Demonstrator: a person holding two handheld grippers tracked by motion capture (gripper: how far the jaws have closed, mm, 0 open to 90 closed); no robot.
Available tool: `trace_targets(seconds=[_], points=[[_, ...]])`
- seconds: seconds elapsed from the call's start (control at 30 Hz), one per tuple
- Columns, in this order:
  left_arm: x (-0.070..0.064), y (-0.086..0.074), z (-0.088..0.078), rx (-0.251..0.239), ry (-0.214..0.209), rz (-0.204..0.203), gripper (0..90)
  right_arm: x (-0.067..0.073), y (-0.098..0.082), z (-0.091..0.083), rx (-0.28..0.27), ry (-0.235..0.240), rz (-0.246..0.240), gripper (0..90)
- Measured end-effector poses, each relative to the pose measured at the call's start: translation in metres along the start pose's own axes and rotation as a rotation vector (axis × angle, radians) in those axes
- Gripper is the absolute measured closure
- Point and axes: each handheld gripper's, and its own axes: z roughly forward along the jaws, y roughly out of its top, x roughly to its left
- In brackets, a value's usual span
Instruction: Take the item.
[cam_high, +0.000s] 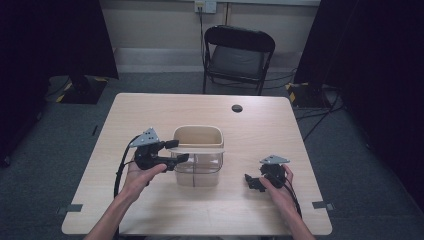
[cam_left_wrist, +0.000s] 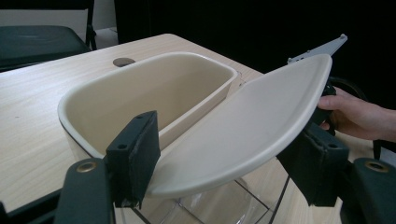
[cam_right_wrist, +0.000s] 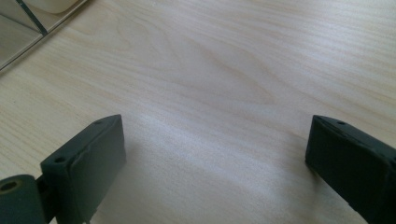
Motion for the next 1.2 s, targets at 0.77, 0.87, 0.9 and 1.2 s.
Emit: trace_targets(seconds=[0.77,0.87,0.9,1.2], points=[[0.0012,0.0039,0.0027,-0.016,0.007,-0.008,36.4,-0.0001,0.0001,0.0001,0.0,0.0,0.0,4.2],[0.0032,0.0053,0.0021,-0.005,0.006,-0.006,38.0,0.0,0.0003,0.0002,0.003,0.0,0.0,4.0],[0.0036,0.0059,0.0021,-0.006,0.006,-0.008,38.6,0.0,0.0003,0.0002,0.003,0.0,0.0,4.0],[0.0051,0.0069,0.0019,-0.004,-0.006,-0.018,39.9,0.0,0.0003,0.0002,0.003,0.0,0.0,4.0]])
